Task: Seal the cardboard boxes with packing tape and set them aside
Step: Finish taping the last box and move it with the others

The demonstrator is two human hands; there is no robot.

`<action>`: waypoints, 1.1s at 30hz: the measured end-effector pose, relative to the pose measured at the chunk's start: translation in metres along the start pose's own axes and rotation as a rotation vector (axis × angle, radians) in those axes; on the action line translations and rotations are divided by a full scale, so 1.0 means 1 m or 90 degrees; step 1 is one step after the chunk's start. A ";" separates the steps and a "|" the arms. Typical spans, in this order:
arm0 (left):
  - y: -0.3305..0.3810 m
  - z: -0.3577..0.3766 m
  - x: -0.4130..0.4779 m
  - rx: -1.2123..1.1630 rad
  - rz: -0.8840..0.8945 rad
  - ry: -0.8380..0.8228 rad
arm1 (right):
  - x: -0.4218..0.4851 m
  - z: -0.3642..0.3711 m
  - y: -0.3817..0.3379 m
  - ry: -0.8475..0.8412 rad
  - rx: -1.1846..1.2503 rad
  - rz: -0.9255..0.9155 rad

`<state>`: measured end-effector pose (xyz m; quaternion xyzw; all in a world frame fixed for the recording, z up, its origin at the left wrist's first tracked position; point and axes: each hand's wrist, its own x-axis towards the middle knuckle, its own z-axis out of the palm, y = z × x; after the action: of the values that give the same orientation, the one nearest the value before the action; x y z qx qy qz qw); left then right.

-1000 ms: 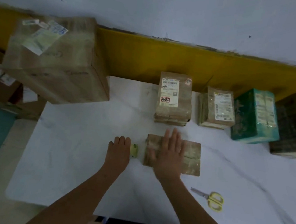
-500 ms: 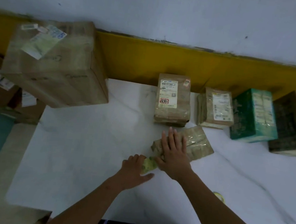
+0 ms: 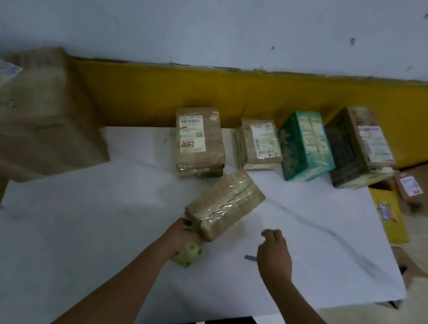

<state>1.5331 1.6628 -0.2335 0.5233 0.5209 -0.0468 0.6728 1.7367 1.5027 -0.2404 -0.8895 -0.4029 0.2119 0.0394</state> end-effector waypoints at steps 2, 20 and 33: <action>0.004 0.013 -0.005 -0.145 -0.036 0.008 | -0.016 0.011 0.035 -0.070 -0.019 0.067; -0.011 0.055 0.009 -0.275 -0.129 -0.008 | -0.042 0.011 0.062 -0.005 0.186 0.157; -0.014 0.042 0.005 -0.269 -0.226 -0.082 | 0.051 0.001 -0.119 -0.016 0.398 -0.132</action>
<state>1.5540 1.6277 -0.2499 0.2681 0.5592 -0.0876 0.7796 1.6828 1.6202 -0.2301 -0.7860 -0.4072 0.3310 0.3269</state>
